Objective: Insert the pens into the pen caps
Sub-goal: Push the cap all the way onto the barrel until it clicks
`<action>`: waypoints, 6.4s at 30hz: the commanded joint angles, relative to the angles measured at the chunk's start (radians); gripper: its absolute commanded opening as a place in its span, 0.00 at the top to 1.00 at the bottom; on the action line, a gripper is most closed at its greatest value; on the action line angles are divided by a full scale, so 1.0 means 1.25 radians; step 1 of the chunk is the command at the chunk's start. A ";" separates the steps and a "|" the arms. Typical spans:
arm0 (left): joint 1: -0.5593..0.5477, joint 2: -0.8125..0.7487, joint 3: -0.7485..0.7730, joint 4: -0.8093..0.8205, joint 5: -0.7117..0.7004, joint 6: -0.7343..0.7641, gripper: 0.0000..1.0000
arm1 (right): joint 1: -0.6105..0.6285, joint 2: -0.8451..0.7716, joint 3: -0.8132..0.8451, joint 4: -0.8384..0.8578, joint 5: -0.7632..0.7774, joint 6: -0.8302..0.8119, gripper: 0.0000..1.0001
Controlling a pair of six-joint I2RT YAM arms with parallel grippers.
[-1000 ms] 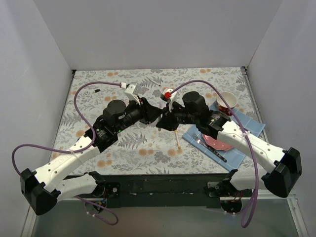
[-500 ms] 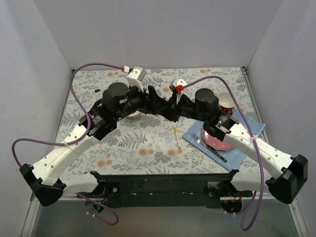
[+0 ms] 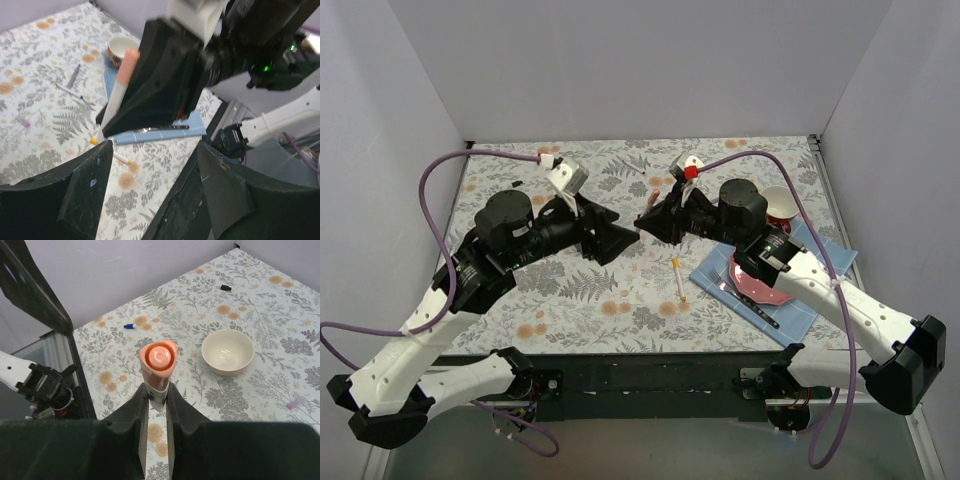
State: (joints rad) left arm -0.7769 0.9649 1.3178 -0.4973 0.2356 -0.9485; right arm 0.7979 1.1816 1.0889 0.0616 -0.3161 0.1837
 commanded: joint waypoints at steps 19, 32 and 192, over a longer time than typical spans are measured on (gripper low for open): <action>0.003 -0.070 -0.214 0.183 0.102 0.040 0.47 | -0.003 -0.110 -0.076 0.196 -0.175 0.213 0.99; 0.003 -0.056 -0.270 0.253 0.203 -0.009 0.71 | -0.003 -0.124 -0.130 0.305 -0.184 0.290 0.99; 0.126 0.097 -0.282 0.713 0.401 -0.251 1.00 | 0.019 -0.241 -0.466 0.509 -0.298 0.408 0.99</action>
State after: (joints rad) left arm -0.6697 1.0725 0.8795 0.1604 0.9543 -1.2034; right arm 0.7658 0.8631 0.5793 0.8177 -0.3977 0.6525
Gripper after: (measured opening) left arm 0.146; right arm 0.076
